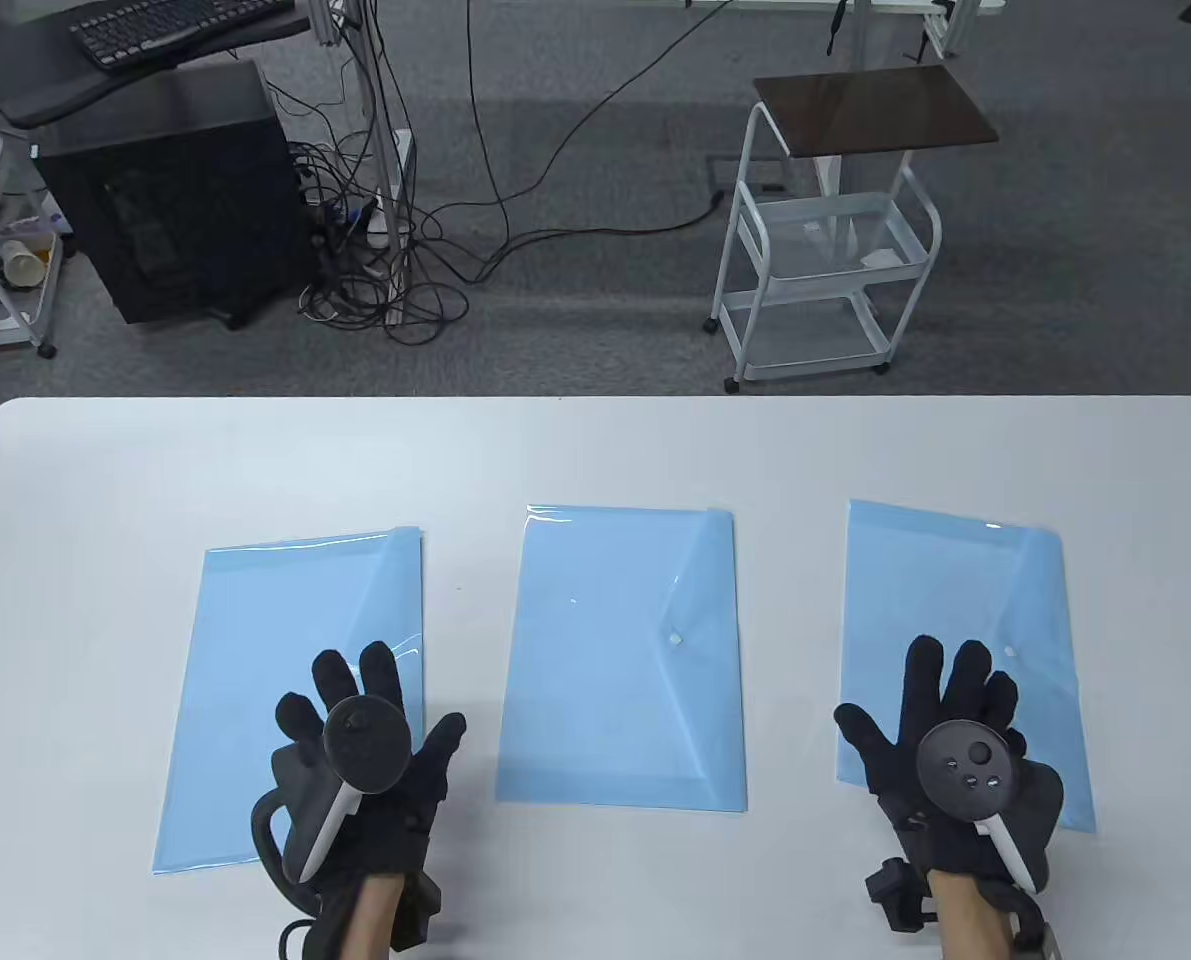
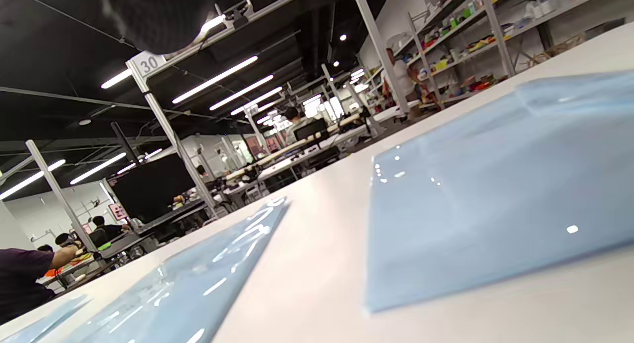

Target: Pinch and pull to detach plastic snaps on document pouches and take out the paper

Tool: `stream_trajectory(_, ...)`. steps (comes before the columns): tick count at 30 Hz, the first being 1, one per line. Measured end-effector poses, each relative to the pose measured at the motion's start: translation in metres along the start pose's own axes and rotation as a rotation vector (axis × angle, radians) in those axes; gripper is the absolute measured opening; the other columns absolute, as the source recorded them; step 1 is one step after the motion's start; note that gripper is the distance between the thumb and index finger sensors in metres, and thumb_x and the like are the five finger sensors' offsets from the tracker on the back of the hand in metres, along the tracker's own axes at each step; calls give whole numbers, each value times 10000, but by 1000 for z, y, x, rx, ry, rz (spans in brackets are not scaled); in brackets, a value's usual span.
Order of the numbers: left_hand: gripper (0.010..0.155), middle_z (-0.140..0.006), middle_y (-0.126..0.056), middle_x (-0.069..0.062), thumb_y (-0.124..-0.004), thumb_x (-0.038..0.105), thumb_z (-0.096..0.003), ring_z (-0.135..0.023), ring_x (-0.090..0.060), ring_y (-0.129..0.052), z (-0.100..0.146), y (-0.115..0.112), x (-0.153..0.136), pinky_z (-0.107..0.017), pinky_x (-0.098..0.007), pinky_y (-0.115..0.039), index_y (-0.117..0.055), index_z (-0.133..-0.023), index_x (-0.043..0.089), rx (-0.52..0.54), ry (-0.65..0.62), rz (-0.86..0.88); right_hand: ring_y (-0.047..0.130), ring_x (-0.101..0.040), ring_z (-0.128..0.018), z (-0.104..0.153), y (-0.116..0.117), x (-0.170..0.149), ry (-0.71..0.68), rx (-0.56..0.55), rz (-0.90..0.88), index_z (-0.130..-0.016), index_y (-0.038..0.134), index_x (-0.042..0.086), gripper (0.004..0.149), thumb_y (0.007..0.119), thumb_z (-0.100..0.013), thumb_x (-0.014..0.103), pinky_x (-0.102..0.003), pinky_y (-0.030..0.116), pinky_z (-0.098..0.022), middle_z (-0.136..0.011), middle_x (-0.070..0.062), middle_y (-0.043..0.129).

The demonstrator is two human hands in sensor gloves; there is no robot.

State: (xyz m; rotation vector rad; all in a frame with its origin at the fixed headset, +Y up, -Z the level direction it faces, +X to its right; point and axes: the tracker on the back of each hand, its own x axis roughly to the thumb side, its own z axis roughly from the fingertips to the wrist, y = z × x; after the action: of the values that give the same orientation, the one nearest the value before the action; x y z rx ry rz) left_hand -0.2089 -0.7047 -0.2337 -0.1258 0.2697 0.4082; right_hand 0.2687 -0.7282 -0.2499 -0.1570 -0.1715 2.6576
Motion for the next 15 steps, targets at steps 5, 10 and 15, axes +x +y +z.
stream_trajectory(5, 923, -1216, -152, -224, -641, 693, -538, -1038, -650, -253, 1, 3, 8, -675, -766, -440, -161, -1167, 218, 57, -34, -27, 218, -697, -998, -1, 2, 3, 0, 5, -21, -1161, 258, 139, 931, 641, -503, 676, -873, 332, -593, -1212, -340, 154)
stream_trajectory(10, 987, -1221, -318, -264, -693, 704, -521, -1038, -615, -467, -3, 0, 40, -683, -706, -568, -262, -1168, 96, 43, -72, -48, 221, -698, -997, -1, 5, 7, -11, 13, -19, -1160, 262, 134, 934, 648, -502, 674, -874, 334, -591, -1211, -344, 160)
stream_trajectory(15, 1034, -1186, -401, -324, -752, 683, -509, -1005, -611, -540, -21, -13, 68, -674, -675, -616, -296, -1146, 7, -48, -21, -29, 230, -701, -993, 0, 6, 7, -16, 28, -30, -1159, 266, 124, 937, 653, -503, 670, -875, 337, -585, -1208, -352, 172)
